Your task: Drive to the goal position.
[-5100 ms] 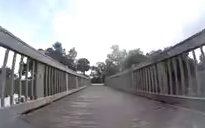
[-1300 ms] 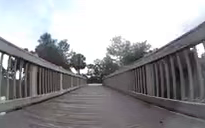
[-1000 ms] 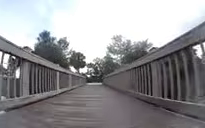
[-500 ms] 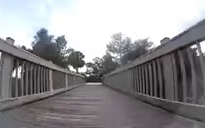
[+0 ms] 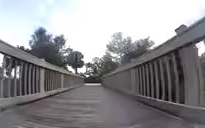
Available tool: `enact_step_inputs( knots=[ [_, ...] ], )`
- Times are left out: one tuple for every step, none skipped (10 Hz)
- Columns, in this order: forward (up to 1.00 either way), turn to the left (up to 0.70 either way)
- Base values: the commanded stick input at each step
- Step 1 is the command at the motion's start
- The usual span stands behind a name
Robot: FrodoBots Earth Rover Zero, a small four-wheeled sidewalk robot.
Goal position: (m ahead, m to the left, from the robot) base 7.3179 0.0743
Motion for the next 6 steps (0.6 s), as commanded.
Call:
enact_step_inputs(
  knots=[
    [0.85,0.0],
    [0.85,0.0],
    [0.85,0.0],
    [0.85,0.0],
    [0.85,0.0],
    [0.85,0.0]
  ],
)
